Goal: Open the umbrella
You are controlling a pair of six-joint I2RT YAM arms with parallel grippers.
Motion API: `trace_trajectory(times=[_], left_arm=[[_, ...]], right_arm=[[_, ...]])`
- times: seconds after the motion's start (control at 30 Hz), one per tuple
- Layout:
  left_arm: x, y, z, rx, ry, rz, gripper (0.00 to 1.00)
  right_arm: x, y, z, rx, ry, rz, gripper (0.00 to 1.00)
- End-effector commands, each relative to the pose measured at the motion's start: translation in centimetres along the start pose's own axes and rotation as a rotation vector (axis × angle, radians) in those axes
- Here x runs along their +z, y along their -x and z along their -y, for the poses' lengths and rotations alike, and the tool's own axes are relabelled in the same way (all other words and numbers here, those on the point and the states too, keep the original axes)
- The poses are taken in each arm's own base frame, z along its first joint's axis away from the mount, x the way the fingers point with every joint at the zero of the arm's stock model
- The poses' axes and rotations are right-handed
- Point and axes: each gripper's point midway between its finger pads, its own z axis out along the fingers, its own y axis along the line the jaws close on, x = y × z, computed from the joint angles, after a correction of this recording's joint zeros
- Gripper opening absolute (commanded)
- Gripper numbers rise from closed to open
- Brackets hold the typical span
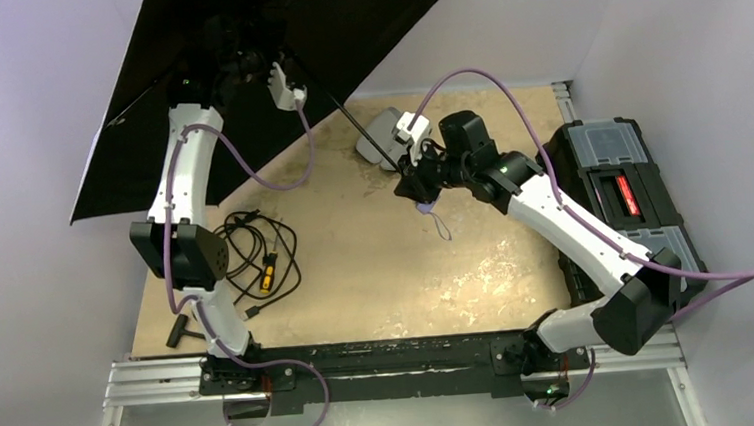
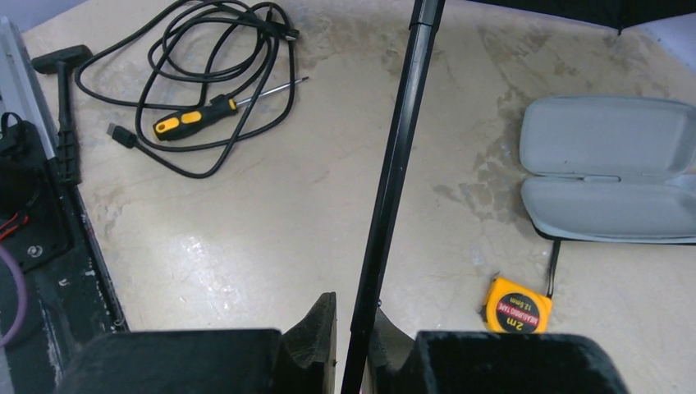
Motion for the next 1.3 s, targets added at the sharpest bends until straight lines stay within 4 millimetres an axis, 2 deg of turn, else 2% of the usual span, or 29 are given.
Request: trace_trajectory(times=[0.0,0.1,0.13,0.23,0.3,0.4,0.5,0.67,0.73,0.8,0.93,1.1,1.27], left_arm=[[-20.4,-21.5,-2.4,0.392,-0.112,-0.996,0.06],[-18.5,-19.0,-2.3,0.412,-0.068,-0.899,0.12],[-18.1,-17.8,-3.1,0.419,-0.026,-0.874,0.13],[-15.4,-13.6,-2.7,0.397,0.021,-0.729,0.15],[-13.2,-10.5,-0.8,0.374,0.013,-0.617,0.16],[-11.0,-6.1,0.0,0.368,0.030,-0.497,0.21],[-9.4,-3.4,1.2,0.355,0.033,-0.430,0.28],[-9.1,-1.8,2.7,0.341,0.039,-0.389,0.35],[-8.8,0.0,2.8,0.336,0.049,-0.328,0.43],[-8.4,1.5,3.3,0.326,0.038,-0.282,0.45],[-8.4,3.4,4.3,0.313,0.033,-0.235,0.46],[-8.9,7.2,6.8,0.248,-0.012,-0.121,0.47],[-9.6,9.3,6.4,0.186,0.038,-0.053,0.52]], right_arm=[[-5.8,-11.5,-9.0,-0.072,0.411,-0.400,0.00],[-5.4,-10.5,-9.2,-0.069,0.428,-0.365,0.00],[-5.2,-9.9,-9.3,-0.075,0.436,-0.342,0.00],[-4.6,-7.0,-9.5,-0.099,0.457,-0.243,0.00],[-4.3,-4.4,-9.8,-0.110,0.472,-0.151,0.00],[-4.3,-1.4,-10.2,-0.107,0.482,-0.041,0.00],[-4.8,0.8,-10.8,-0.096,0.498,0.056,0.00],[-5.5,2.6,-11.2,-0.067,0.482,0.148,0.00],[-5.6,3.2,-11.3,-0.045,0.477,0.182,0.00],[-5.6,4.0,-11.3,-0.021,0.474,0.217,0.00],[-5.4,4.7,-11.1,-0.001,0.465,0.235,0.00],[-5.2,5.3,-11.1,0.016,0.469,0.253,0.00],[-5.0,5.2,-11.1,0.031,0.474,0.245,0.00]])
